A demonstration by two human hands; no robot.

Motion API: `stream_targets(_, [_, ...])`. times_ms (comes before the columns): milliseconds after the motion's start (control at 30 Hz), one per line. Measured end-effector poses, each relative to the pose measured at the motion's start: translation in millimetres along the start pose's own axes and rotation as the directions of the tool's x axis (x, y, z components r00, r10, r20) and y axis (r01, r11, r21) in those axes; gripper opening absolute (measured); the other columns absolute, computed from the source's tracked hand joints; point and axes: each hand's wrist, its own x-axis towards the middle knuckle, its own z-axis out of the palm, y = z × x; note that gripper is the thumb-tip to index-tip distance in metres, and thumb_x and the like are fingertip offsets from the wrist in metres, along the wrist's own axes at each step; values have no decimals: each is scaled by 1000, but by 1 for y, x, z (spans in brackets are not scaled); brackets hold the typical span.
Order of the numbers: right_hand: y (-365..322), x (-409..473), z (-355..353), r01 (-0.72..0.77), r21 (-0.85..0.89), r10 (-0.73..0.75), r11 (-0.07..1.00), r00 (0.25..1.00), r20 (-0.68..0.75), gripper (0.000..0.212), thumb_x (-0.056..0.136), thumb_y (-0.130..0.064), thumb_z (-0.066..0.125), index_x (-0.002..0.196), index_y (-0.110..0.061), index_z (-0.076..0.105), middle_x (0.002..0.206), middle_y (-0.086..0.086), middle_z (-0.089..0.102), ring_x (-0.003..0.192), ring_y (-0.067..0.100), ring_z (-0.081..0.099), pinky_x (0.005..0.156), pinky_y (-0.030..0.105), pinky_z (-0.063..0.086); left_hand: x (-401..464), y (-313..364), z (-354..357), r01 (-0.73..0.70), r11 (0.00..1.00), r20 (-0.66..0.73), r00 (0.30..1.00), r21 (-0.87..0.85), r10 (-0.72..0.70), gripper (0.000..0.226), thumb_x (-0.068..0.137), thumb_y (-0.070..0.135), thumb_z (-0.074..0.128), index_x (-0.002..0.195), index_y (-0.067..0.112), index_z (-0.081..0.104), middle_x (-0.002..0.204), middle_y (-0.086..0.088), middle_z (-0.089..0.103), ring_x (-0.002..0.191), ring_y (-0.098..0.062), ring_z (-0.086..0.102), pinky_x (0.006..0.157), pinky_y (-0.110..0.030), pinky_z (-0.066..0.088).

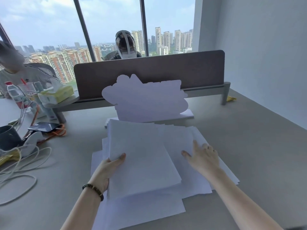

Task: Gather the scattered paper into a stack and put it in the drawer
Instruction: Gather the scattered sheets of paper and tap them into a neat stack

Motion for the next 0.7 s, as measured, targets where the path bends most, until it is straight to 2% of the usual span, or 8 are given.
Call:
stream_targets(67, [6,2,-6,-28,-16,28,999,999,-18,78,93,-70,33,152,-20,27,145,20,45,132,36,43,106,45,32,0,1,8,11,1000,22,1000,8,-11,21,90,20,70,104,4,73,99,-17,77,82,-30,75,74,-41,62])
stream_targets(167, [14,4,-8,-86,-63,88,994,996,27,77,90,-75,29,146,-22,34,145,24,41,132,39,38,106,53,30,1,1,19,29,999,38,999,15,-29,20,90,20,70,101,4,73,96,-16,78,77,-28,75,76,-42,62])
stream_targets(233, [16,4,-5,-76,-66,79,995,996,52,77,89,-77,28,143,-23,37,140,21,46,128,37,40,100,48,34,0,1,27,36,999,49,998,8,-36,17,91,18,70,99,4,73,91,-14,78,73,-27,75,73,-41,62])
stream_targets(333, [18,3,-8,-46,-44,47,998,998,29,72,89,-73,39,139,-22,39,137,18,50,125,36,44,98,42,36,0,1,40,33,999,61,998,-2,-32,14,91,16,69,96,4,73,84,-11,79,68,-24,75,67,-39,62])
stream_targets(500, [31,8,-24,-71,106,68,992,997,33,69,88,-58,59,140,-18,39,137,17,50,131,36,43,102,40,37,-2,3,54,29,999,66,997,-16,-28,18,90,17,71,102,3,72,91,-13,78,80,-30,74,74,-42,61])
stream_targets(600, [36,10,-29,-112,192,100,975,993,71,76,88,-55,63,147,-19,33,142,19,42,136,37,36,105,43,37,-6,10,43,-10,1000,30,999,-3,10,19,90,19,71,101,4,72,95,-16,78,86,-33,73,76,-42,61])
stream_targets(700, [36,11,-24,-129,236,109,963,989,95,74,87,-51,65,145,-17,35,141,19,41,136,38,33,104,45,38,-7,9,28,-22,1000,-26,999,9,22,20,89,19,72,102,2,72,97,-18,77,88,-35,72,79,-44,59])
